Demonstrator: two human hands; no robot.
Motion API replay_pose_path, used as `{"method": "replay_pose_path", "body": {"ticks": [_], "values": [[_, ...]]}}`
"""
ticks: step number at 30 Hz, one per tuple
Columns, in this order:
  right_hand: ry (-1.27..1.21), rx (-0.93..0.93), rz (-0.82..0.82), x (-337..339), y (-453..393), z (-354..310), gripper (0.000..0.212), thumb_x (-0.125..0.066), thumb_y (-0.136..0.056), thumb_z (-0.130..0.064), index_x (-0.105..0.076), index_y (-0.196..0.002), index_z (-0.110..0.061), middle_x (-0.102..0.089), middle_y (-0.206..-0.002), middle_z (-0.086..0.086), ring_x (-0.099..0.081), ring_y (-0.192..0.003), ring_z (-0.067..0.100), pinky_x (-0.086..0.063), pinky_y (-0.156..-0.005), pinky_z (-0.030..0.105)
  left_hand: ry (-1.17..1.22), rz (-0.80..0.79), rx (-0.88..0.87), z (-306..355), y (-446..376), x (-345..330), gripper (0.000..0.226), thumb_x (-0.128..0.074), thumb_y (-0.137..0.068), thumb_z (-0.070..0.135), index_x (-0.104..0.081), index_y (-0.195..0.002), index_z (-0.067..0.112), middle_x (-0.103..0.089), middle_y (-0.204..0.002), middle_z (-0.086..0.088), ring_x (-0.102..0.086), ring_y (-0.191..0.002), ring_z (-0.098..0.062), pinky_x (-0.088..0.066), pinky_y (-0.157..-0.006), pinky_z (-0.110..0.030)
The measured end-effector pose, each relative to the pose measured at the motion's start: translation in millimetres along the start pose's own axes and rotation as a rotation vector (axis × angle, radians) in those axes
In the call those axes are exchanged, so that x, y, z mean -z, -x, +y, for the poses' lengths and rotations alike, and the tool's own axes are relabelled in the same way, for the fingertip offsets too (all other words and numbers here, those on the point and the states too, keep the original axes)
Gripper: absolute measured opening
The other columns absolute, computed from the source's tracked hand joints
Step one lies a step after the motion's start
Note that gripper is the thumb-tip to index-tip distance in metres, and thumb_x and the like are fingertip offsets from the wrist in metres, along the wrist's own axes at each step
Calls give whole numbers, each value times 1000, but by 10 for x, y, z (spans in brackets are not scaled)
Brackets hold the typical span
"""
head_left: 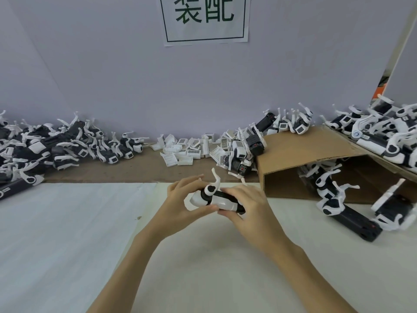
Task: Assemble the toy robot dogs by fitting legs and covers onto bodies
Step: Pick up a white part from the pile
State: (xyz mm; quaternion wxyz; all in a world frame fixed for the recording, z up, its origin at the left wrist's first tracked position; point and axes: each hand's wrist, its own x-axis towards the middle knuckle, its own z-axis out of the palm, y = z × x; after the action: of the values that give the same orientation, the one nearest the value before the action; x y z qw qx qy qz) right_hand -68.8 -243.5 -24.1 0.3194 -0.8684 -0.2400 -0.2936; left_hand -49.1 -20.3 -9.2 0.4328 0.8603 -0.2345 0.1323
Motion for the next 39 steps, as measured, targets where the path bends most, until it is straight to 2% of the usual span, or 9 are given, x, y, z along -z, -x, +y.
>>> {"method": "replay_pose_path", "body": {"ticks": [5, 10, 17, 22, 25, 28, 32, 36, 39], "values": [[29, -6, 14, -4, -6, 16, 33, -80, -90, -38, -70, -117, -23, -69, -115, -17, -63, -108, 11, -44, -97, 45, -51, 24, -125, 38, -29, -76, 37, -77, -90, 53, -69, -124, 41, -45, -137, 55, -29, -146, 18, -16, -124, -41], [-9, 6, -1, 79, -51, -2, 38, -75, -92, -48, -67, -124, -29, -67, -118, -23, -61, -111, 3, -44, -97, 40, -35, 77, -142, 89, -43, -90, 32, -71, -95, 49, -69, -123, 35, -57, -145, 28, -42, -147, 2, -6, -130, -49], [-62, -177, -239, 21, -7, 26, 42, -80, -87, -41, -60, -122, -30, -63, -112, -19, -57, -103, 8, -45, -98, 42, 21, 28, 47, 61, 10, -203, 37, -71, -83, 70, -64, -113, 49, -61, -117, 36, -30, -128, 18, -36, -116, -40], [-198, -259, -223, 127, -48, 42, 40, -88, -77, -43, -69, -111, -35, -71, -100, -17, -66, -94, 9, -55, -84, 43, -36, 85, -55, 93, -46, -208, 34, -77, -84, 64, -70, -105, 39, -63, -111, 38, -30, -122, 26, -31, -112, -31], [-164, -174, -176, 100, -23, 7, 58, -87, -80, -41, -59, -130, -32, -59, -125, -19, -59, -114, 7, -53, -95, 38, 153, 135, 198, 118, -72, -208, 40, -72, -77, 72, -79, -99, 39, -77, -97, 21, -59, -118, 0, -51, -104, -38], [-32, -85, -101, 12, -17, -22, 58, -85, -85, -30, -54, -135, -24, -50, -134, -12, -51, -125, 10, -51, -100, 34, 339, 159, 380, 157, -71, -248, 44, -72, -88, 70, -81, -88, 27, -80, -81, 1, -74, -90, -19, -56, -90, -40], [-306, -243, -165, 14, 23, 44, 44, -77, -93, -26, -55, -132, -32, -58, -126, -16, -59, -116, 5, -55, -94, 30, -110, 293, 106, 136, -30, -249, 53, -55, -86, 78, -62, -109, 31, -71, -96, 15, -61, -103, -2, -40, -97, -32], [-605, -392, -216, 37, 31, 38, 33, -69, -100, -31, -59, -131, -35, -70, -115, -14, -70, -109, 14, -59, -93, 44, 317, 16, 99, 165, -22, -198, 46, -73, -85, 62, -64, -120, 32, -75, -109, 12, -71, -102, -11, -55, -83, -22], [-552, -335, -153, 11, 26, 23, 46, -72, -98, -33, -55, -141, -32, -65, -132, -17, -62, -124, 9, -54, -105, 38, 320, 98, 114, 227, -31, -278, 38, -79, -84, 50, -66, -111, 27, -78, -101, 10, -75, -95, -11, -60, -82, -30]]}}
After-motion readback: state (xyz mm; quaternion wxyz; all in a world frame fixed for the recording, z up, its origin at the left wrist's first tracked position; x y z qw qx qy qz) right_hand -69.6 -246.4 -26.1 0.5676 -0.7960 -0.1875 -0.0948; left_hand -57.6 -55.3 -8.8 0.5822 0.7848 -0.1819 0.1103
